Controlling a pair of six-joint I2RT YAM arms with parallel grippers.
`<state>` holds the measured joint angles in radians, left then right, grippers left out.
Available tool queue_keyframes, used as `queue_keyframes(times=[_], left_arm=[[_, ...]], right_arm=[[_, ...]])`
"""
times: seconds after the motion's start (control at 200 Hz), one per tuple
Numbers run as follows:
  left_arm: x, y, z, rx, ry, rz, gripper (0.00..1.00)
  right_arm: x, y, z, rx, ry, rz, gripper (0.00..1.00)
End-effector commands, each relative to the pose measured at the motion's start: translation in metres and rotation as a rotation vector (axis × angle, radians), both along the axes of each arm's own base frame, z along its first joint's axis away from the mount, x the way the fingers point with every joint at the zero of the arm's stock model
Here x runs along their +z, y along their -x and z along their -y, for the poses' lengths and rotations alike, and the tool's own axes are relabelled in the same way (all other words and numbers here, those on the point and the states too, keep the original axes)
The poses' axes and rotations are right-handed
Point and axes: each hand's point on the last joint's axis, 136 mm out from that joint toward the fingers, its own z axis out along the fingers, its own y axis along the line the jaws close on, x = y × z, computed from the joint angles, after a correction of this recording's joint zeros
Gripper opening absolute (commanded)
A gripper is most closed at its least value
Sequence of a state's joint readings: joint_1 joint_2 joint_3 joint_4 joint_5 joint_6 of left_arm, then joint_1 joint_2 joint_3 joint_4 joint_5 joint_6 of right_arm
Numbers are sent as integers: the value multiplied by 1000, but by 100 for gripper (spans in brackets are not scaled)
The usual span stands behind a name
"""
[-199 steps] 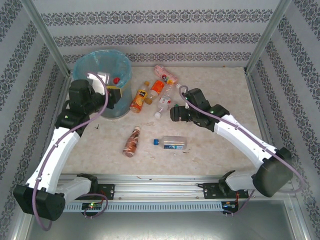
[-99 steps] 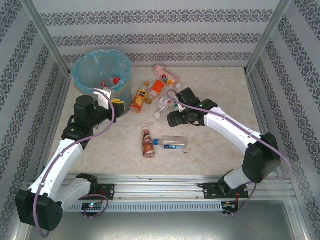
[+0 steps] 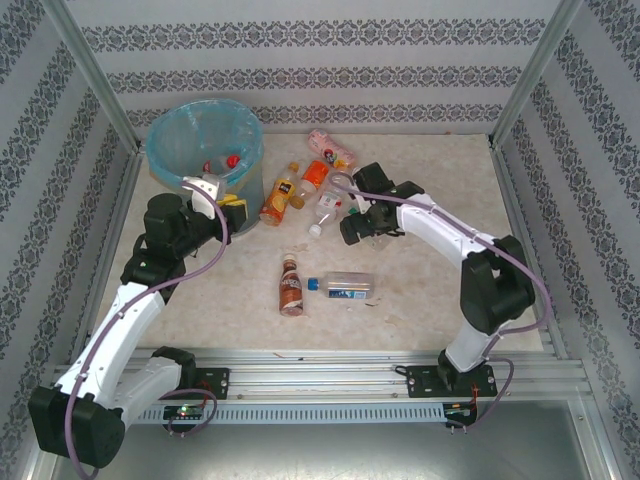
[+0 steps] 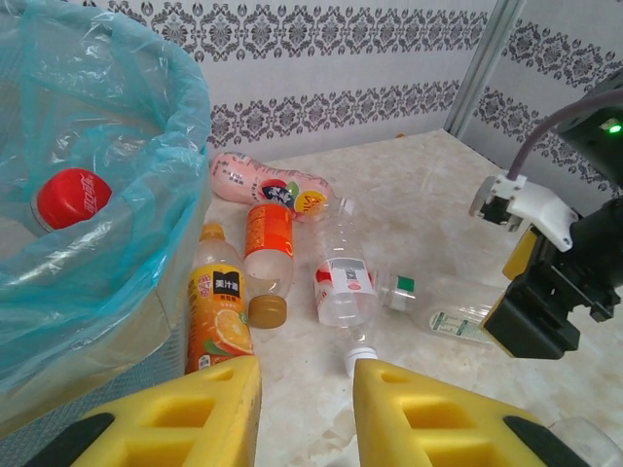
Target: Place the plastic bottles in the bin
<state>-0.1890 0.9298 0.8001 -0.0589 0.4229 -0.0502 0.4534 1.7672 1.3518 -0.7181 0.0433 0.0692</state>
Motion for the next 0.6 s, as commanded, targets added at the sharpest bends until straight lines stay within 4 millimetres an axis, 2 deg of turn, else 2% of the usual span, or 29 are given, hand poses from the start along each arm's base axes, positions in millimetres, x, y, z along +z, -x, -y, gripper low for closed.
queue_keyframes(times=[0.0, 0.205, 0.355, 0.465, 0.55, 0.595], left_arm=[[10, 0, 1, -1, -16, 67, 32], [10, 0, -1, 6, -19, 66, 32], [9, 0, -1, 6, -18, 63, 32], [9, 0, -1, 9, -18, 62, 32], [9, 0, -1, 9, -19, 62, 32], [9, 0, -1, 9, -18, 62, 33]], right_arm=[[-8, -4, 6, 50, 65, -28, 96], [-29, -12, 12, 46, 127, -65, 96], [-42, -13, 11, 54, 145, -104, 88], [-43, -11, 10, 58, 139, -115, 80], [-42, -8, 7, 72, 119, -116, 80], [-42, -7, 5, 82, 113, -117, 83]])
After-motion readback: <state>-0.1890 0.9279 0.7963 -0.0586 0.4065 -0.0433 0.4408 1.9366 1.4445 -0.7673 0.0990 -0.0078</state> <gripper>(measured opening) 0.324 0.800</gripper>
